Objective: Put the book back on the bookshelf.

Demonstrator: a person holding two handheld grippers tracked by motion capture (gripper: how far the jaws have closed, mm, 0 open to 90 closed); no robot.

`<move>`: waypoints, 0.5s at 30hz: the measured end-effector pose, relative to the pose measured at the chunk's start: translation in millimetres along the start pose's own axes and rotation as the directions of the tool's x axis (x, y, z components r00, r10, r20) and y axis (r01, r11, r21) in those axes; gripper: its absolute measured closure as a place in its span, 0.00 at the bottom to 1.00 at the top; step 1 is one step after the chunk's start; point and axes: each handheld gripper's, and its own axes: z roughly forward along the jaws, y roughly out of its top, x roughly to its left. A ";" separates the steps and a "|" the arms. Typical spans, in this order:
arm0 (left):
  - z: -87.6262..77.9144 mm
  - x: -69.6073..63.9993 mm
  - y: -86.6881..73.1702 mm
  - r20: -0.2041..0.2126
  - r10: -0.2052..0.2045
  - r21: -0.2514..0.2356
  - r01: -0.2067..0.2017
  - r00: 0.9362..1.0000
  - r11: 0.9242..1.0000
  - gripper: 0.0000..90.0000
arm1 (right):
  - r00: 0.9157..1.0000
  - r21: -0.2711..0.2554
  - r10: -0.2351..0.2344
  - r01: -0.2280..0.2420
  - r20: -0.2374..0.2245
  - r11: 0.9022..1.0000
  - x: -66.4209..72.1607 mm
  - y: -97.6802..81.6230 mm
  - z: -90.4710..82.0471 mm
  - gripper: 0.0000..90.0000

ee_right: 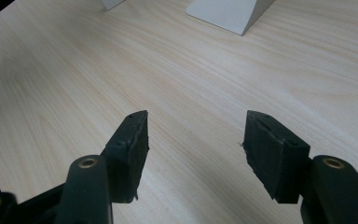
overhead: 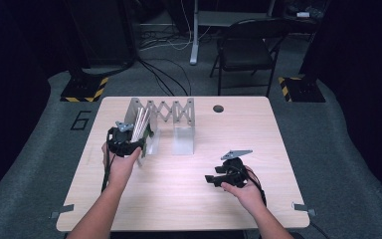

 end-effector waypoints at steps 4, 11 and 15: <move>-4.3 -0.5 0.9 0.001 0.009 -0.003 -0.009 1.000 1.000 0.51 | 1.000 -0.002 -0.001 0.001 -0.002 1.000 -0.4 -0.1 0.1 0.44; -12.8 0.0 2.3 0.023 0.008 -0.019 -0.008 1.000 1.000 0.47 | 1.000 0.003 -0.007 0.007 0.000 1.000 -2.4 0.1 1.2 0.44; -17.9 0.2 3.5 0.046 0.003 -0.001 -0.003 0.999 1.000 0.44 | 1.000 0.004 -0.011 0.011 0.004 1.000 -1.9 0.5 1.8 0.44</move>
